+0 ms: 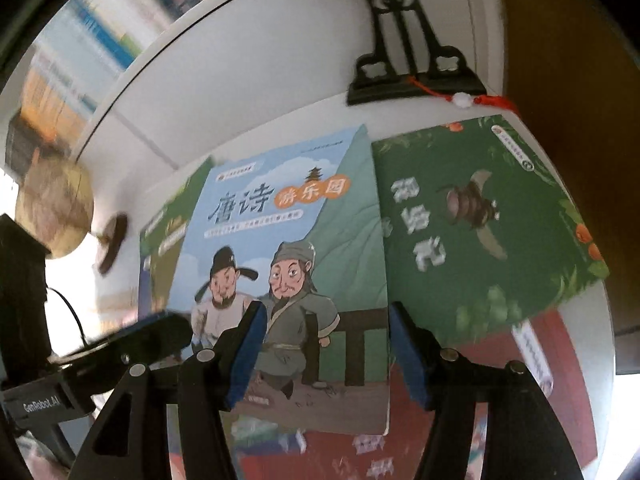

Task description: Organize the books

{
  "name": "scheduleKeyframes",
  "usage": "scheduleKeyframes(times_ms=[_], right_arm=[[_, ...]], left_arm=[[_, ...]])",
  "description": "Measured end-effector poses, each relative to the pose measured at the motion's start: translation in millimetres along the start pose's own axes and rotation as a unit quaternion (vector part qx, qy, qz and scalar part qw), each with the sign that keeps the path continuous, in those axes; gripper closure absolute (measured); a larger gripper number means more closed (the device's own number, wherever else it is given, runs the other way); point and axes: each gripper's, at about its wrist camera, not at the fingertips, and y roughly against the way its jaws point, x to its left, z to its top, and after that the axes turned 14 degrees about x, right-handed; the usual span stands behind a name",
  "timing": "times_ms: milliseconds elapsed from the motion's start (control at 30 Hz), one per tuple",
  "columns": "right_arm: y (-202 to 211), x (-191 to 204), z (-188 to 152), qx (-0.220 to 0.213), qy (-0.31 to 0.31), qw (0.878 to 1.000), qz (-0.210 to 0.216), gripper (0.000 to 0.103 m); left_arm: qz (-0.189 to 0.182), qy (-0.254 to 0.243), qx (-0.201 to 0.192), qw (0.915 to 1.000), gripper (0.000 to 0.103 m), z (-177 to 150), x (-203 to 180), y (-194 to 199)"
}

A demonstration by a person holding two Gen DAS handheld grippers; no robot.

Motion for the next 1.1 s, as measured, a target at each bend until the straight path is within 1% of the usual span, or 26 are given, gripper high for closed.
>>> scheduleKeyframes(times_ms=[33,133,233,333,400,500,600,667,733,800,867,967,1000,1033,1067,1100], right_arm=[[0.8,4.8,-8.0,0.004,0.006,1.000,-0.003,0.042],[6.8,12.0,-27.8,0.003,0.014,1.000,-0.010,0.042],[12.7,14.9,-48.6,0.008,0.007,1.000,0.004,0.042],[18.4,23.8,-76.3,0.011,0.013,1.000,0.001,0.042],[19.0,29.6,-97.8,0.020,0.016,1.000,-0.001,0.042],[18.6,34.2,-126.7,0.030,0.016,0.999,0.000,0.042],[20.0,37.7,-158.2,0.040,0.011,0.999,0.014,0.042],[18.6,40.1,-179.0,0.048,0.012,0.998,0.030,0.042],[14.1,41.4,-191.9,0.050,0.014,0.998,0.031,0.042],[9.1,41.7,-197.4,0.051,0.014,0.998,0.025,0.042],[7.3,40.5,-198.0,0.045,0.010,0.998,0.030,0.042],[4.5,36.0,-199.9,0.035,0.011,0.998,0.046,0.042],[3.5,33.9,-201.0,0.027,0.012,0.998,0.056,0.039],[3.7,33.1,-201.0,0.021,0.013,0.998,0.064,0.037],[3.1,32.3,-200.7,0.016,0.011,0.997,0.077,0.032],[2.6,32.5,-201.1,0.012,0.010,0.996,0.084,0.026]], left_arm=[[0.006,-0.005,0.004,1.0000,0.023,-5.8,-0.7,1.6],[-0.005,-0.002,0.010,0.9999,0.023,-28.7,3.9,10.1],[-0.014,0.006,0.011,0.9998,0.023,-53.0,9.4,19.1],[-0.014,0.002,0.016,0.9998,0.023,-79.0,11.2,25.2],[-0.008,-0.005,0.020,0.9998,0.023,-100.2,12.7,30.0],[-0.010,-0.011,0.030,0.9995,0.023,-134.3,18.4,38.7],[-0.018,-0.006,0.030,0.9994,0.023,-168.5,27.4,47.2],[-0.030,0.009,0.025,0.9992,0.023,-182.8,38.0,49.0],[-0.039,0.025,0.034,0.9983,0.024,-186.4,48.1,43.5],[-0.022,0.025,0.035,0.9988,0.024,-185.2,52.4,41.0],[0.000,0.019,0.027,0.9995,0.023,-182.2,54.4,42.5],[0.013,0.019,0.039,0.9990,0.023,-178.7,58.6,35.4],[0.014,0.017,0.049,0.9985,0.024,-178.3,61.7,29.7],[0.015,0.010,0.046,0.9988,0.024,-179.5,62.4,27.6],[0.019,-0.003,0.037,0.9991,0.023,-180.0,59.6,28.0],[0.027,-0.014,0.046,0.9985,0.023,-179.8,56.8,24.5]])
